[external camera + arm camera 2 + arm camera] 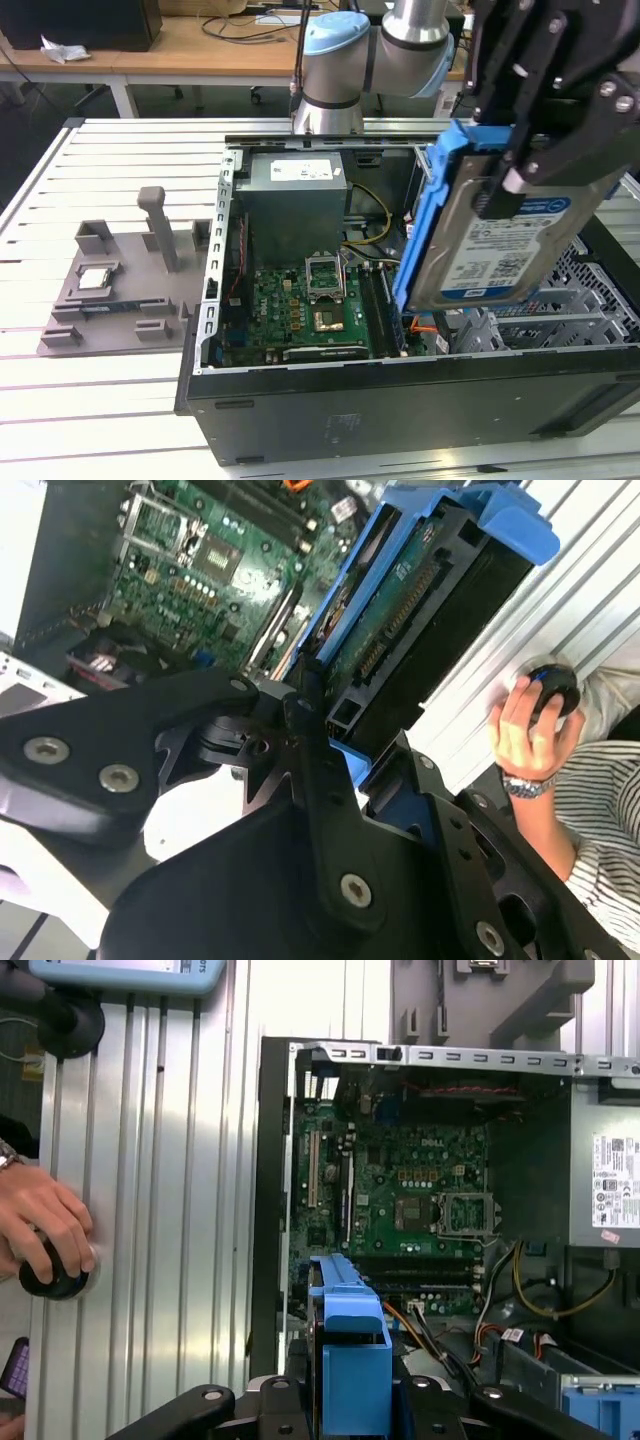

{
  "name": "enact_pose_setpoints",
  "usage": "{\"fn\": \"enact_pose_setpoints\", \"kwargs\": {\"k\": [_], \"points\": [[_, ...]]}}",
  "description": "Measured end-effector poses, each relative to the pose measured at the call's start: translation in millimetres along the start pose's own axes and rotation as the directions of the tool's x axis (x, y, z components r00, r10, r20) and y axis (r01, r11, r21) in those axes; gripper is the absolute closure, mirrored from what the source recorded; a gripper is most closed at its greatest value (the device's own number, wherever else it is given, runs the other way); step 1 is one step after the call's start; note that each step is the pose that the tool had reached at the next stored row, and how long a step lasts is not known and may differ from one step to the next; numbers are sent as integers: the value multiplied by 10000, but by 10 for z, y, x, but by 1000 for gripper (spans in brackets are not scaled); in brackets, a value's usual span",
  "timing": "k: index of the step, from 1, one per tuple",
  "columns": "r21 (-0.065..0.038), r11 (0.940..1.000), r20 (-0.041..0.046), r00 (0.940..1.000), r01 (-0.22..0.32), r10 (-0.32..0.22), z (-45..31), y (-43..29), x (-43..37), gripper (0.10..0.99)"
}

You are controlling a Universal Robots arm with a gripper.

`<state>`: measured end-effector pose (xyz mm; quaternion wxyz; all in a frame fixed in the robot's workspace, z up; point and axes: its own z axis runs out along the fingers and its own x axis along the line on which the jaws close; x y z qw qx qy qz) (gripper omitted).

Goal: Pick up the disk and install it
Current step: 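Pick up the disk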

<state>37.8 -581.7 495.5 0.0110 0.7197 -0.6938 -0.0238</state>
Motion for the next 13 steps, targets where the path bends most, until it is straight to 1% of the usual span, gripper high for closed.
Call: {"fn": "enact_pose_setpoints", "kwargs": {"k": [2,4,7,11,12,13], "points": [[-19,10000,-2,10000,0,0,3,-77,1,718],[-46,10000,0,10000,-1,1,23,-132,3,718],[-69,10000,2,10000,-1,1,56,-181,6,718],[-85,10000,1,10000,-1,1,72,-259,9,718],[-89,10000,2,10000,-2,2,79,-311,11,718],[-91,10000,2,10000,-2,2,82,-339,12,718]]}}
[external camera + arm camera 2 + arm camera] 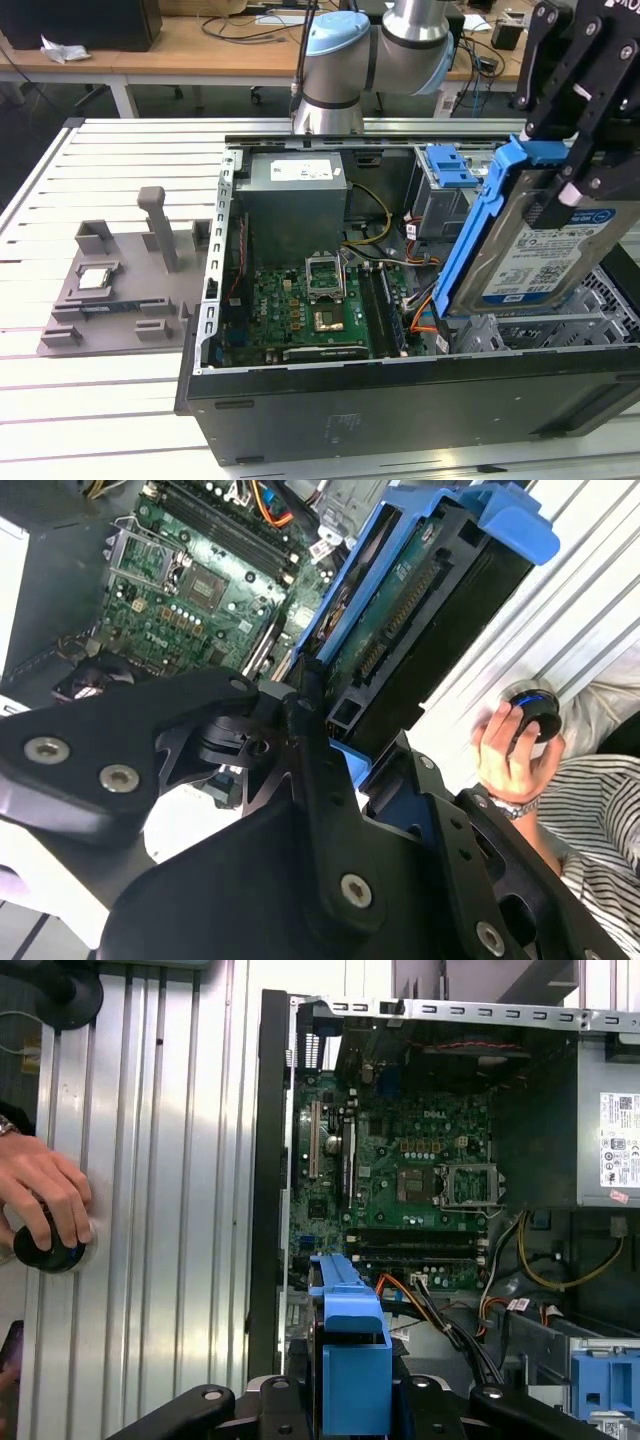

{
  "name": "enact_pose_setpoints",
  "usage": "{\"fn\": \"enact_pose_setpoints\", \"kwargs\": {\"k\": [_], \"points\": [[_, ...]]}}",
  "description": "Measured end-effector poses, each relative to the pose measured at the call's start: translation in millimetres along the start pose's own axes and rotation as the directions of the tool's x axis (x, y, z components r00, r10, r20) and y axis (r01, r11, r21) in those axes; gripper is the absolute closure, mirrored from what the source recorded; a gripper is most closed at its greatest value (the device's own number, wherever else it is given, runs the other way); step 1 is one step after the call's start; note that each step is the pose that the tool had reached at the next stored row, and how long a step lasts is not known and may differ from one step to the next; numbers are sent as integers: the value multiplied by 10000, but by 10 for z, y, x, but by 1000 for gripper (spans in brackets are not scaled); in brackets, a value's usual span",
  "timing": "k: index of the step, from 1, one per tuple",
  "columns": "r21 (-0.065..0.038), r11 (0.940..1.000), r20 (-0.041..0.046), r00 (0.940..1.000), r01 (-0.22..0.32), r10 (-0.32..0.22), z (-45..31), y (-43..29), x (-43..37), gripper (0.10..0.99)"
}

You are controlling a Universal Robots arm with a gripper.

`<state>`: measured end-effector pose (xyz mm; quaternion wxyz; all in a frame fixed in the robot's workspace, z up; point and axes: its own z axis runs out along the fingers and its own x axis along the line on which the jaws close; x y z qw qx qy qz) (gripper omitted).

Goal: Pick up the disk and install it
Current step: 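Pick up the disk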

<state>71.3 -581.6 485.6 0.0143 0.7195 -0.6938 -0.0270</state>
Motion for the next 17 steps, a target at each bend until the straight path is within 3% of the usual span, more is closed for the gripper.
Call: {"fn": "enact_pose_setpoints", "kwargs": {"k": [7,10,12,17], "points": [[-29,10000,4,10000,0,0,70,-148,7,718],[-70,10000,1,10000,-1,1,118,-257,2,718],[-95,10000,5,10000,-2,2,137,-387,-35,718],[-121,9999,5,10000,-2,2,159,-571,-129,718]]}}
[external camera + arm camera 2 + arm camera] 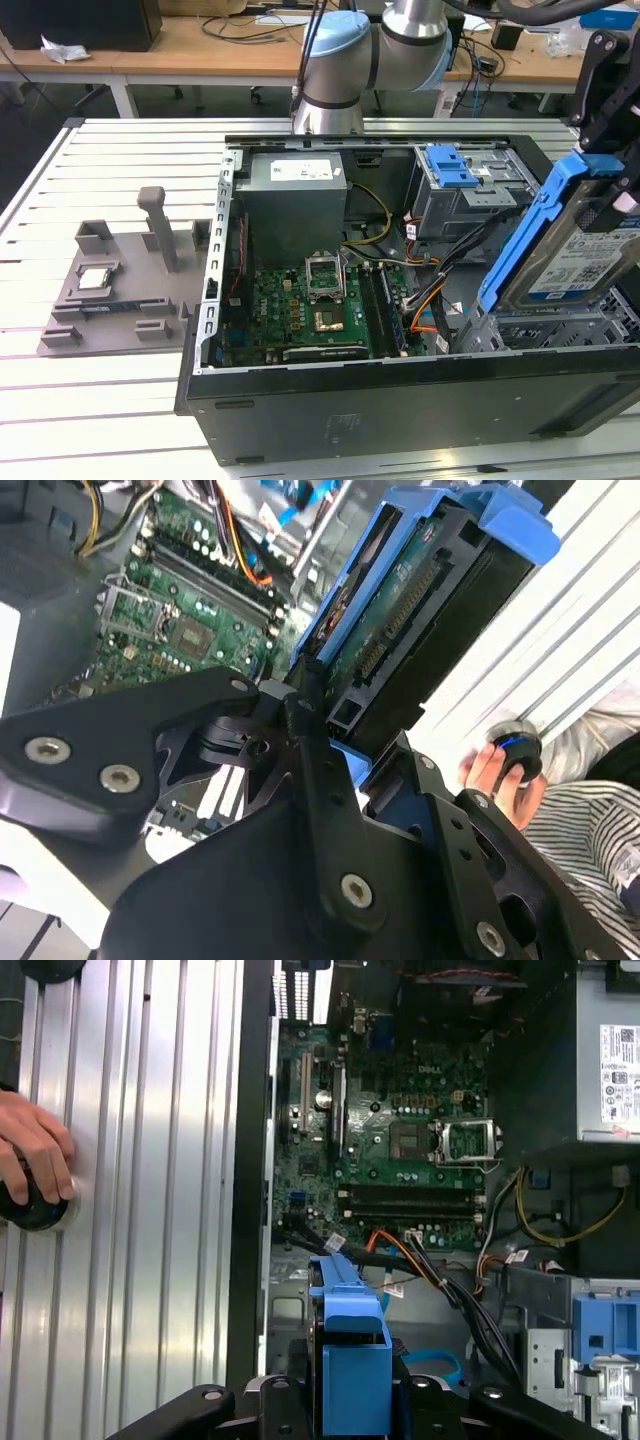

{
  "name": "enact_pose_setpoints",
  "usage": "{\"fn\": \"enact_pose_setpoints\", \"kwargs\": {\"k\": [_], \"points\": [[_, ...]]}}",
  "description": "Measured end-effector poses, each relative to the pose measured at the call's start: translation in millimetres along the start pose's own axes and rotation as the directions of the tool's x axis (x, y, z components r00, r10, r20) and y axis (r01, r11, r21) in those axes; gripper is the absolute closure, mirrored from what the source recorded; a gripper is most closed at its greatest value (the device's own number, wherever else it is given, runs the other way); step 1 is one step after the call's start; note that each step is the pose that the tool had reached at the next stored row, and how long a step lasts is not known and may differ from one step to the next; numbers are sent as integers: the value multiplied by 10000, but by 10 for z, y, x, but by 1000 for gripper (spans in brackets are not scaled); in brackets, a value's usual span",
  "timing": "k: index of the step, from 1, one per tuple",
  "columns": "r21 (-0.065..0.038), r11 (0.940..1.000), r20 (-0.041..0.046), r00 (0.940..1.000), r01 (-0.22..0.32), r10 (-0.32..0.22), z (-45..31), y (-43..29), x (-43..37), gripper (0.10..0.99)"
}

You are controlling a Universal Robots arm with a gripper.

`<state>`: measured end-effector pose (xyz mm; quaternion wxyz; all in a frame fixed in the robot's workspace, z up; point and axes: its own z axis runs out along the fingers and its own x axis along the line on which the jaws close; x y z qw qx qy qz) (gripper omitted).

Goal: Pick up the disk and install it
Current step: 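Pick up the disk, then insert the disk into the insertion slot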

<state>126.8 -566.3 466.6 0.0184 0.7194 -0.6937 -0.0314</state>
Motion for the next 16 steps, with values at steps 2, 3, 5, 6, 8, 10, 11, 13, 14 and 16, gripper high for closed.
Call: {"fn": "enact_pose_setpoints", "kwargs": {"k": [2,3,5,6,8,10,11,13,14,16], "points": [[-7,10000,4,10000,1,-1,3,-82,-23,718],[-8,10000,2,10000,0,0,2,-112,-30,718],[-12,10000,0,10000,0,0,0,-171,-45,718],[-12,10000,-1,10000,-1,1,0,-171,-45,718],[-12,10000,0,10000,-1,1,1,-172,-45,718],[-12,10000,0,10000,0,0,1,-174,-45,718],[-12,10000,1,10000,0,0,1,-174,-45,718],[-12,10000,1,10000,0,0,1,-175,-45,718],[-12,10000,0,10000,0,0,1,-175,-45,718],[-12,10000,0,10000,-1,1,1,-176,-45,718]]}}
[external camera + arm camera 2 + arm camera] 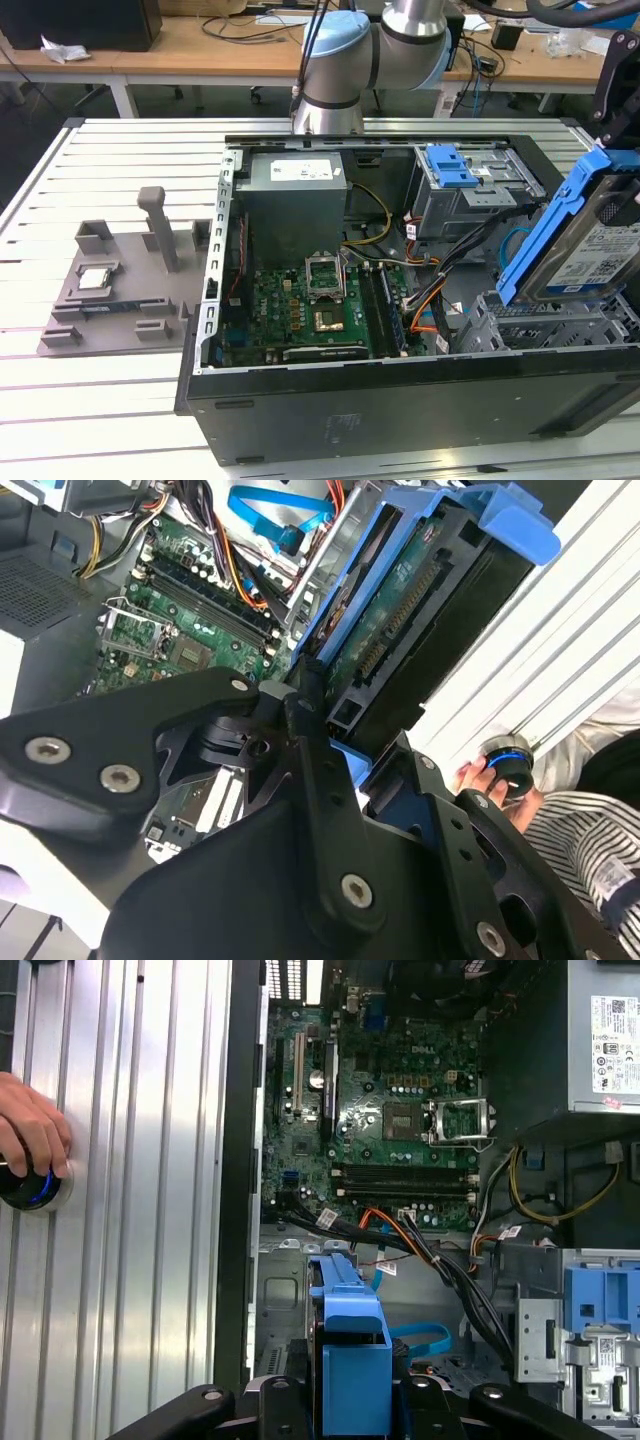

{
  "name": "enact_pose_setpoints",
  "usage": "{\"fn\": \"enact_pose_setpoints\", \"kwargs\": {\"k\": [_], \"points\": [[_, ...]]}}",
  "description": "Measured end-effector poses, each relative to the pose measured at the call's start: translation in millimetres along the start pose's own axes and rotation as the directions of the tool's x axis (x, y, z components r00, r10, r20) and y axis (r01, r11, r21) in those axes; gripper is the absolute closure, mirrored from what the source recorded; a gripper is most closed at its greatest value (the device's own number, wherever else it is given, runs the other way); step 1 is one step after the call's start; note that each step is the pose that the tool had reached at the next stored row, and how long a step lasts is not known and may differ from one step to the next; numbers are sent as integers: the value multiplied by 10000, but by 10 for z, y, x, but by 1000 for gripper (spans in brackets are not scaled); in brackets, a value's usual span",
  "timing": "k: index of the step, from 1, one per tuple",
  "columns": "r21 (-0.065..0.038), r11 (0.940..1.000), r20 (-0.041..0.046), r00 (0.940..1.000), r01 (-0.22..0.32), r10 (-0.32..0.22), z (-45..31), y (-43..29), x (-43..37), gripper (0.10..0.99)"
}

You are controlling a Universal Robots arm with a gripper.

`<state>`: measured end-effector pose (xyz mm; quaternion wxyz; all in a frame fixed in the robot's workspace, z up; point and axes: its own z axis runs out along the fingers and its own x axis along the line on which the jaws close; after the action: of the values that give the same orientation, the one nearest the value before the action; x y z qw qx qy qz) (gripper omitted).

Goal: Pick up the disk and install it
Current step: 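Insert the disk into the insertion slot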

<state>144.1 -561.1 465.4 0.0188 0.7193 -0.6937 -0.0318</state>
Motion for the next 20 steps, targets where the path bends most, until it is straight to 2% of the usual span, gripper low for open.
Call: {"fn": "enact_pose_setpoints", "kwargs": {"k": [1,2,4,12,17,20], "points": [[0,10000,2,10000,-12,12,10,-1,0,718],[0,10000,4,10000,-47,47,68,-5,-3,718],[0,10000,2,10000,-48,48,104,-9,-5,718],[-6,10000,4,10000,-49,49,218,-29,-63,718],[-4,10000,6,10000,-50,50,293,-35,-63,718],[-6,10000,2,10000,-50,50,296,-18,-63,718]]}}
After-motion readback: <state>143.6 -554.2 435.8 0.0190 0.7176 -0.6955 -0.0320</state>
